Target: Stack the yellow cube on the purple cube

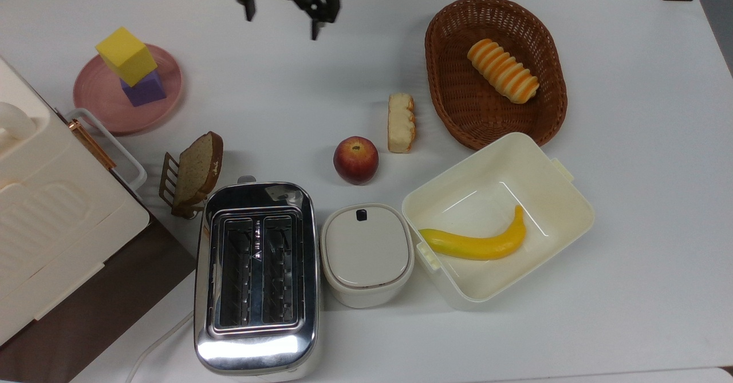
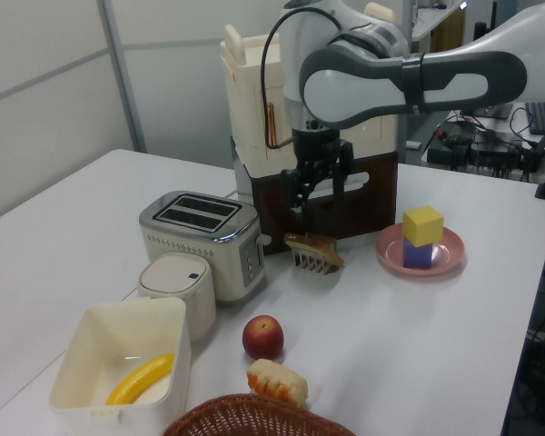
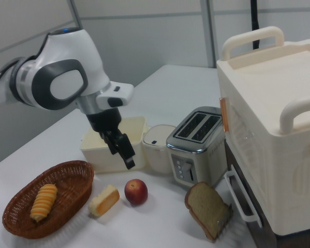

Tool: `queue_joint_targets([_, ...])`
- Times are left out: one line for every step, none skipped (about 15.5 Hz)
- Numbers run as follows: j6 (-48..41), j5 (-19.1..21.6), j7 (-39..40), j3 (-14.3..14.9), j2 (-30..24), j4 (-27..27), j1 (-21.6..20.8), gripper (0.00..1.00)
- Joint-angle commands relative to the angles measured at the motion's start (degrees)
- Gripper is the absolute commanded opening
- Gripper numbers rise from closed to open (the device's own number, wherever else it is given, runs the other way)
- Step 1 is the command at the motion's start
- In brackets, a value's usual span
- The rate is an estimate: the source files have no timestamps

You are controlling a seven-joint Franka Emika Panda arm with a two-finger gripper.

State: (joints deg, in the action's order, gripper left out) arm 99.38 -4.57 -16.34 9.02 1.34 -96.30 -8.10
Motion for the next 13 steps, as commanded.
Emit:
queue_joint_targets([-1.3, 1.05, 3.66, 3.81, -0.64, -0.11, -0.96, 1.0])
queue_joint_targets([-1.3, 1.06, 5.59, 3.81, -0.64, -0.03, -0.34, 1.0])
queue_joint_targets([-1.3, 1.23, 6.31, 3.9, -0.81, 0.32, 0.1, 1.0])
queue_joint_targets([-1.21, 1.32, 6.49, 3.46, -0.72, 0.32, 1.67, 1.0])
queue_joint_targets([-1.12, 1.23, 7.8, 2.33, -0.46, 0.32, 2.91, 1.0])
queue_joint_targets([-1.12, 1.41, 9.2, 0.4, -0.55, 0.41, 5.36, 1.0])
queue_joint_targets([-1.21, 1.49, 9.3, -1.53, -0.72, 0.41, 7.47, 1.0])
queue_joint_targets([-1.21, 1.49, 9.13, -3.12, -0.55, 0.41, 8.71, 1.0])
queue_joint_targets([-1.12, 1.41, 8.96, -3.48, -0.46, 0.41, 8.63, 1.0])
queue_joint_targets([-1.12, 1.41, 8.95, -3.48, -0.37, 0.41, 8.63, 1.0])
queue_joint_targets([-1.12, 1.49, 8.87, -3.48, -0.37, 0.41, 8.72, 1.0])
queue_joint_targets([-1.12, 1.49, 8.87, -3.48, -0.37, 0.41, 8.72, 1.0])
queue_joint_targets([-1.12, 1.49, 8.87, -3.48, -0.46, 0.41, 8.81, 1.0])
